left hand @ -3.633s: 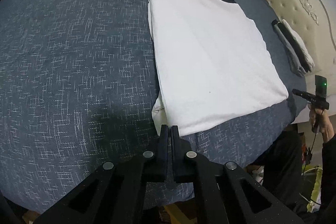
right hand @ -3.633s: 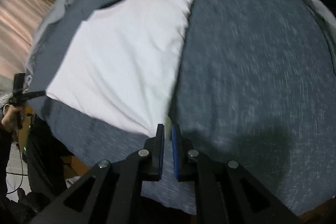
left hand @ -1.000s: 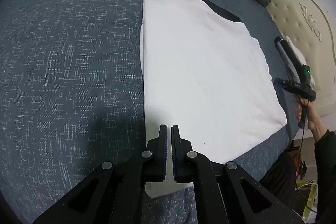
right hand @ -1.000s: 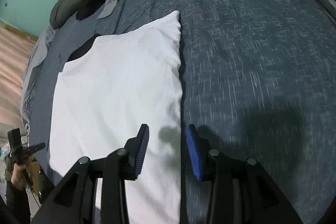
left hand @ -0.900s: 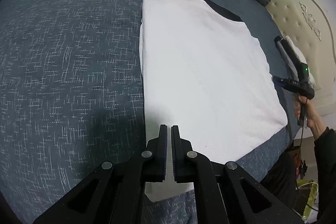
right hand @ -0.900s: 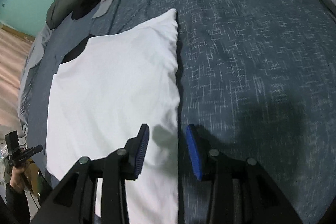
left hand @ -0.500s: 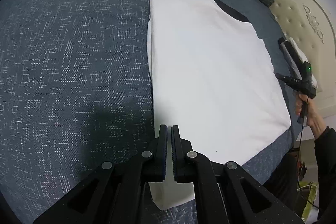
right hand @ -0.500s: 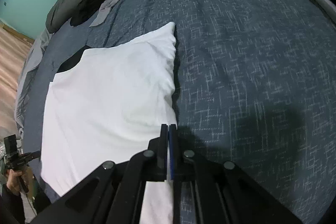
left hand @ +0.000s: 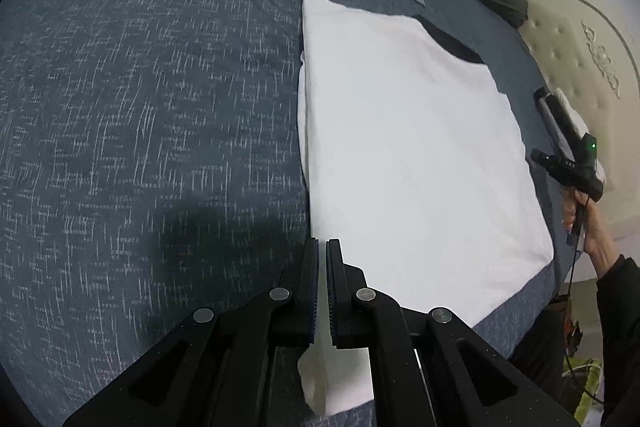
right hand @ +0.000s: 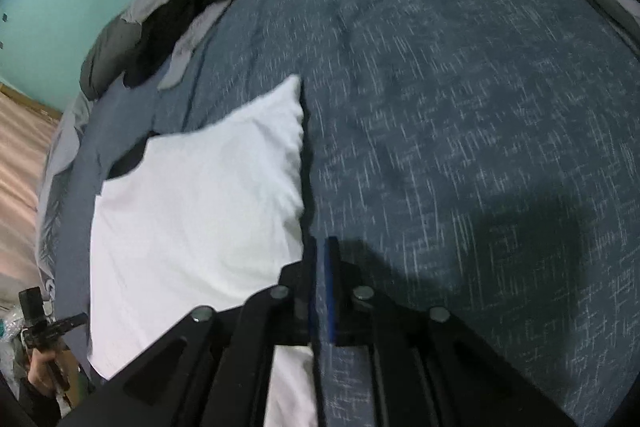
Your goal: Fold clothes
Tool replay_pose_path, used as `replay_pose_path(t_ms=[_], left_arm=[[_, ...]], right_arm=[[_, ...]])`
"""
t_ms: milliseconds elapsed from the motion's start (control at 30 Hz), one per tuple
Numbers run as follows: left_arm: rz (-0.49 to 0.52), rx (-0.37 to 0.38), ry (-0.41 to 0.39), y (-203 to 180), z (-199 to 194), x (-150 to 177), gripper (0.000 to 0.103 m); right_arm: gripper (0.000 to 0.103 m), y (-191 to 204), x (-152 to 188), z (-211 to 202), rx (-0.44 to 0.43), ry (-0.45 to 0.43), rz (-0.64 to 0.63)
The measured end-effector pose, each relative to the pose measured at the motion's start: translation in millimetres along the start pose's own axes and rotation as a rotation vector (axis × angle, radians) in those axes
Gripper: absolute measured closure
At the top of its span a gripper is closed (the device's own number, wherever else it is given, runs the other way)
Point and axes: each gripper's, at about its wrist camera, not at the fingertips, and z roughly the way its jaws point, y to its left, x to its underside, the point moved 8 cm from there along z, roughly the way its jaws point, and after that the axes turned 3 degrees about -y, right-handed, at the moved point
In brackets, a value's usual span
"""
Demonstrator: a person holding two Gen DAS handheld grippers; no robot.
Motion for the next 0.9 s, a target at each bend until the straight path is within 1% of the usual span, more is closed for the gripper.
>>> replay_pose_path(t_ms=[33, 67, 167, 333, 567, 667, 700, 767, 800, 900], left_arm=[[-0.001, 0.001, -0.002, -1, 1, -2, 0.099], [-0.002, 0.001, -0.004, -1, 2, -4, 0.099], [0.006, 0.006, -0.007, -6, 8, -12, 0.099], [0.03, 0.002, -0.011, -9, 19, -26, 0.099], [0.027, 0.017, -0.011, 2, 21, -27, 0.099], [0.026, 0.018, -0.005, 5, 27, -28, 0.099], [0.026, 0.018, -0.002, 6, 28, -28, 0.099], [0.025, 0.018, 0.004, 8, 31, -27, 0.099], [0.025, 0.019, 0.006, 9, 31, -27, 0.099], [0.023, 0.017, 0.004, 10, 32, -28, 0.099]], right_arm=[[0.076, 3, -2, 1, -0.003, 0.0, -0.005], [0.073, 5, -3, 4, -0.004, 0.006, -0.008], [0.073, 12, -9, 13, -0.005, 0.006, -0.017], [0.073, 16, -37, 31, 0.001, -0.023, 0.009], [0.073, 20, -76, 56, 0.001, -0.057, 0.016], [0.073, 27, -87, 69, 0.008, -0.061, -0.024], [0.084, 30, -91, 74, 0.01, -0.062, -0.038], [0.098, 35, -92, 81, 0.01, -0.051, -0.067], [0.101, 37, -95, 80, 0.013, -0.07, -0.082], [0.101, 42, -104, 72, 0.031, -0.135, -0.118]])
